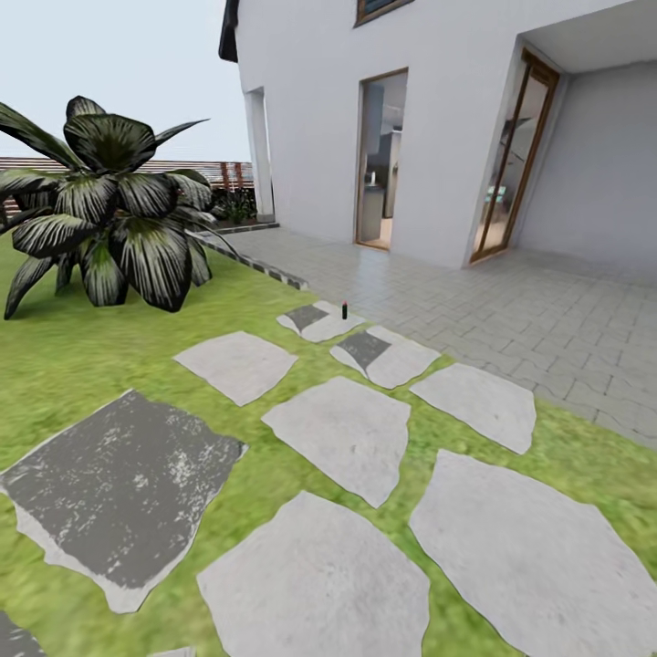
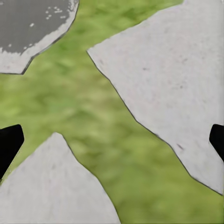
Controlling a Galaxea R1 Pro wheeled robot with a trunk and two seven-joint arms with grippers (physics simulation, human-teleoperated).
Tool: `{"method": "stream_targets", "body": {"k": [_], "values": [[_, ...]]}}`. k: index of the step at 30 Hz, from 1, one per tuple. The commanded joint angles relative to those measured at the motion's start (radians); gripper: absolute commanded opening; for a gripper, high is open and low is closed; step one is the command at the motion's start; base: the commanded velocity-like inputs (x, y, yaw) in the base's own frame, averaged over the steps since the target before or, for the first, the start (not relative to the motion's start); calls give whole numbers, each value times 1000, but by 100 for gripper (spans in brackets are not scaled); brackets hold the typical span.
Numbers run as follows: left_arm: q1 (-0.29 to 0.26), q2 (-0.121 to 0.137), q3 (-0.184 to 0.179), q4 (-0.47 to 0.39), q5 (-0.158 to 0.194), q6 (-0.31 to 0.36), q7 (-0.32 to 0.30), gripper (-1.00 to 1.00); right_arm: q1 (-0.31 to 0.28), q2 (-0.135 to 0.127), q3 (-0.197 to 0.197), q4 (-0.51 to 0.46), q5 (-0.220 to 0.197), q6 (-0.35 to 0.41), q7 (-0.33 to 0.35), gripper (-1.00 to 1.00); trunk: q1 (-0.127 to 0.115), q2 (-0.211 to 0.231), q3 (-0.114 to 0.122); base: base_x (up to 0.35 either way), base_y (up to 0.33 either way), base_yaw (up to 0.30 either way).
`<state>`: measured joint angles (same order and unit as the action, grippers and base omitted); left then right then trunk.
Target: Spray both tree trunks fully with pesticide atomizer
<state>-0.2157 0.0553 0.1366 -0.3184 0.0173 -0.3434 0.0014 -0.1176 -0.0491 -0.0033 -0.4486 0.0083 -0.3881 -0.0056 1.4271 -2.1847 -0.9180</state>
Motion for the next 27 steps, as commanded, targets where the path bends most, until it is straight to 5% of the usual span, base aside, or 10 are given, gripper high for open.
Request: {"method": "stream_targets", "body": {"k": [1,18,27], "values": [[-1,0,1,1,2,-3,0,100,0,0,-1,1,1,-3,-1,100,0,0,-1,340,0,0],[-1,0,1,1,3,-3,0,100,0,0,0,1,1,-3,-1,100,0,0,-1,340,0,-3],[-1,0,1,1,3,-3,0,100,0,0,-1,1,1,-3,-1,100,0,0,-1,340,0,-170]]}}
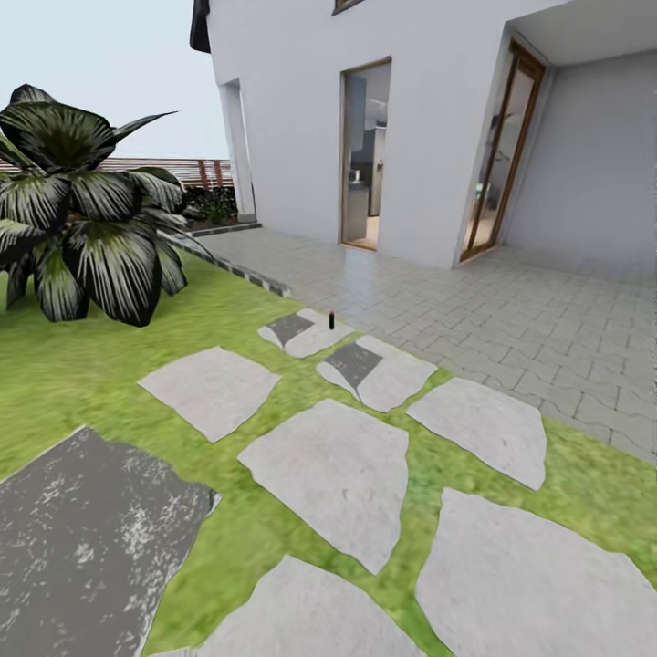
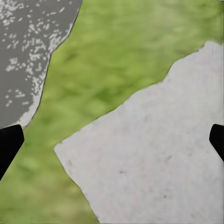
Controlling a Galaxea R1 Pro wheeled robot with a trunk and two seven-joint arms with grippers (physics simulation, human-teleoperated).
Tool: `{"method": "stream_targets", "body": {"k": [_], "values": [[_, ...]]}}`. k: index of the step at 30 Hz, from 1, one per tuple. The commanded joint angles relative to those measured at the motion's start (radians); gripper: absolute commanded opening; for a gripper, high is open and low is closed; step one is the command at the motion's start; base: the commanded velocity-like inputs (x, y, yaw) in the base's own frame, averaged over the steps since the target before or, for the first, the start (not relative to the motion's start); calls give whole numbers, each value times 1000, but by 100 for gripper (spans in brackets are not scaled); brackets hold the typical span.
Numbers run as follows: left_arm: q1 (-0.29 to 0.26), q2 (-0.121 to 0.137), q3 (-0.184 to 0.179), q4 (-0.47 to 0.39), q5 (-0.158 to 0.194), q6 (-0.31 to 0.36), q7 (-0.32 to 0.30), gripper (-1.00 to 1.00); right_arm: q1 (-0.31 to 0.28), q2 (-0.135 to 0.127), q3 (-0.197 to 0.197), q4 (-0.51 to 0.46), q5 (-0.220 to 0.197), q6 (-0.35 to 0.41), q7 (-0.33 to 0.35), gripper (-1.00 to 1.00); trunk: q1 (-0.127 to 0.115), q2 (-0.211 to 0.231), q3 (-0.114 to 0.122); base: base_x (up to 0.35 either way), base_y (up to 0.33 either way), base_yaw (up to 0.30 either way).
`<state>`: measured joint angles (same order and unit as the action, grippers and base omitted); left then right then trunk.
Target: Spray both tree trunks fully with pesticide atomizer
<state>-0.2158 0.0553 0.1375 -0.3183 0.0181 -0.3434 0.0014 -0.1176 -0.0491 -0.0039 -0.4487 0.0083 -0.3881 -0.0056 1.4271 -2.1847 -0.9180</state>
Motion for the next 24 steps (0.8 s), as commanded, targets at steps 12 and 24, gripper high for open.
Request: {"method": "stream_targets", "body": {"k": [12,24], "values": [[-1,0,0,1,2,-3,0,100,-1,0,4,1,2,-2,1,100,0,0,-1,340,0,-14],[-1,0,1,1,2,-3,0,100,-1,0,4,2,3,-2,1,100,0,0,-1,339,0,0]]}}
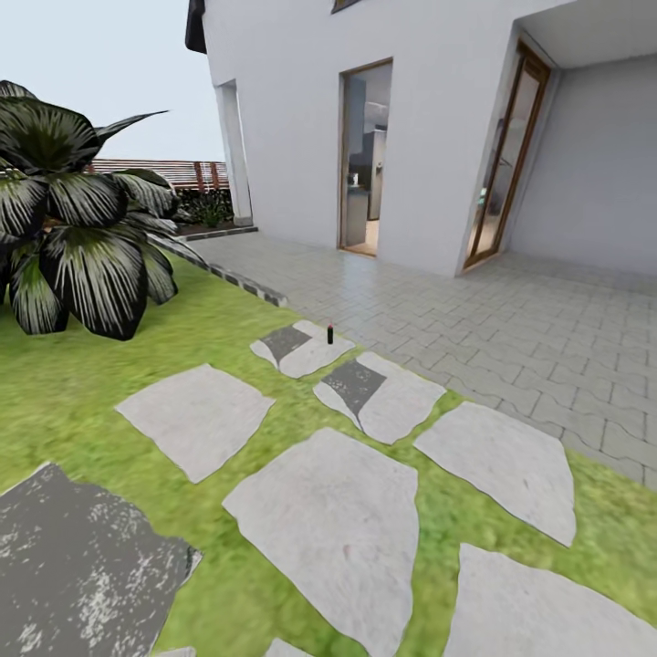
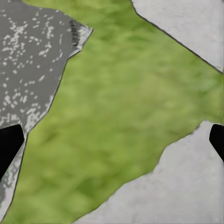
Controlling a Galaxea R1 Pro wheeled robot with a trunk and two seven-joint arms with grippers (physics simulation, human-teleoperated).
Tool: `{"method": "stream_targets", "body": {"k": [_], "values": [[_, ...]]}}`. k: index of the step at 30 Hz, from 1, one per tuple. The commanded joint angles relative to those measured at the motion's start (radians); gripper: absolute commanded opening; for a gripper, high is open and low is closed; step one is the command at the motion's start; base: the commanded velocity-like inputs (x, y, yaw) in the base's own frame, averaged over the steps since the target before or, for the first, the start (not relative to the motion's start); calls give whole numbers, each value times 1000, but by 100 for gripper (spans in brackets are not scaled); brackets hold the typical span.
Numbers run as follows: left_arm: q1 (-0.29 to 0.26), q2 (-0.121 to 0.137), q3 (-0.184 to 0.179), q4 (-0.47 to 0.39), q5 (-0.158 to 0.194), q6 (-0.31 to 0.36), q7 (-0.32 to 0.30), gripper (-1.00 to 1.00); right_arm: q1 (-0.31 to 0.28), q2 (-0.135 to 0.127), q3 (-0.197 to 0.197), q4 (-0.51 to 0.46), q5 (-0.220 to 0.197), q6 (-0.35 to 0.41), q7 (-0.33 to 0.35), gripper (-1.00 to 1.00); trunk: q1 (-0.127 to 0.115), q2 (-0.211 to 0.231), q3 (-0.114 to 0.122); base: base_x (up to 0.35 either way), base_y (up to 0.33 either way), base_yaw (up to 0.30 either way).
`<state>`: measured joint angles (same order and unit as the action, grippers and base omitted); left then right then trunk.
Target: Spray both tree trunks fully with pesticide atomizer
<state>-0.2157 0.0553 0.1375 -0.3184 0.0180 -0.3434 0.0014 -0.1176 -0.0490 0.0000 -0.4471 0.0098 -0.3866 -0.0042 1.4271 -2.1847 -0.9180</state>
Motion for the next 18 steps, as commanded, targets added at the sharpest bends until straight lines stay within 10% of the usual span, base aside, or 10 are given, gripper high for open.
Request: {"method": "stream_targets", "body": {"k": [1,18], "values": [[-1,0,1,1,2,-3,0,100,0,0,0,1,1,-4,0,100,0,0,-1,340,0,0],[-1,0,0,1,1,-3,0,100,0,0,-5,1,0,-5,-2,100,0,0,-1,340,0,0]]}}
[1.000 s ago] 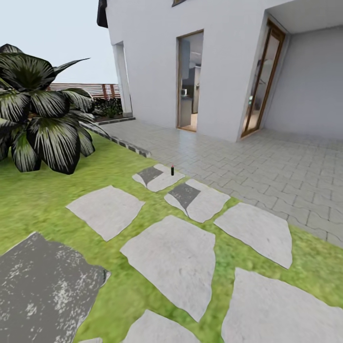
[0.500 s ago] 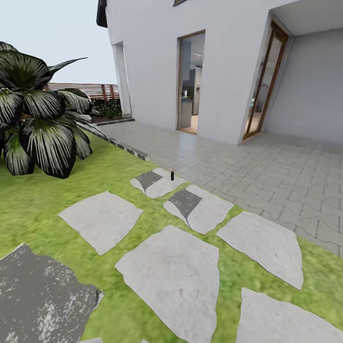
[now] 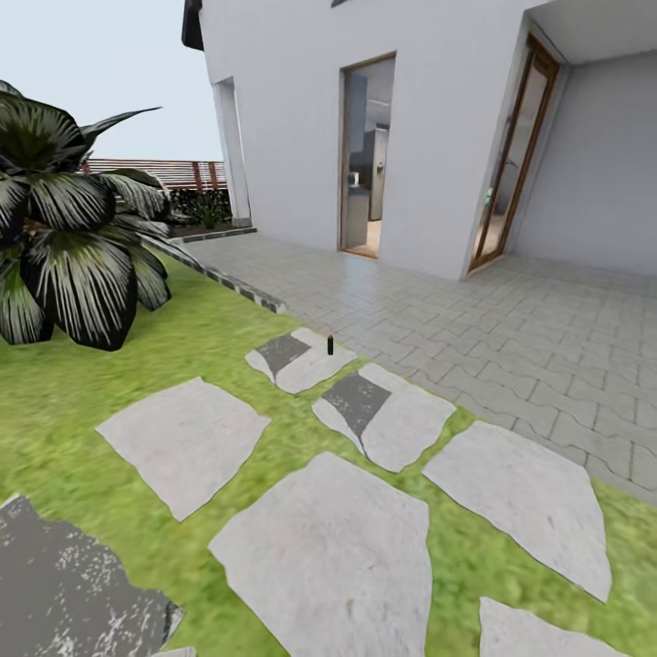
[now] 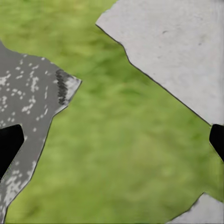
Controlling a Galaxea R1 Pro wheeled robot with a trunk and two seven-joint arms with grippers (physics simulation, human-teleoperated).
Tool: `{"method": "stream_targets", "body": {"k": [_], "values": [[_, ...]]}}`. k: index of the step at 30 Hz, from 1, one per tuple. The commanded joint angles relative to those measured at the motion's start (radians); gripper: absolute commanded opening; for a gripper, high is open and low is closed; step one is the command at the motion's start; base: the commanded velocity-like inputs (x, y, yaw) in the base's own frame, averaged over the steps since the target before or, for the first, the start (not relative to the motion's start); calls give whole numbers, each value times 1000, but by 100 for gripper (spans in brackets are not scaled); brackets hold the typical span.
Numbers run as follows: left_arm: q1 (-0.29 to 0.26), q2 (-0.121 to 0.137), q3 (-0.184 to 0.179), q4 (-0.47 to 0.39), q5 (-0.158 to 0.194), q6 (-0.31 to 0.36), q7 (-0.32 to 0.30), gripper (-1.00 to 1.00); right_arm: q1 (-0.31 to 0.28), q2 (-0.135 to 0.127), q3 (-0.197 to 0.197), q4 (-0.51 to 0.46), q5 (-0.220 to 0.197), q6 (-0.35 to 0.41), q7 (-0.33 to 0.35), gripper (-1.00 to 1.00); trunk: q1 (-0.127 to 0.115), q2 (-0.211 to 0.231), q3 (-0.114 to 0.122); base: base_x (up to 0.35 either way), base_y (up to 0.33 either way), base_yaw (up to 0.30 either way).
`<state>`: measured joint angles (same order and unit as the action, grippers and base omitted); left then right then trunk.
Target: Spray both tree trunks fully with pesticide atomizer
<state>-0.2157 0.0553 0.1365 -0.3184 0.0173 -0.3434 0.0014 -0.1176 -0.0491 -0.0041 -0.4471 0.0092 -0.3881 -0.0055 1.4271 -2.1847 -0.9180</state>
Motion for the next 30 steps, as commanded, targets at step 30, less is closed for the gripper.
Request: {"method": "stream_targets", "body": {"k": [30], "values": [[0,1,2,0,1,-3,0,100,0,2,1,1,1,-3,0,100,0,0,-1,333,-58,0]]}}
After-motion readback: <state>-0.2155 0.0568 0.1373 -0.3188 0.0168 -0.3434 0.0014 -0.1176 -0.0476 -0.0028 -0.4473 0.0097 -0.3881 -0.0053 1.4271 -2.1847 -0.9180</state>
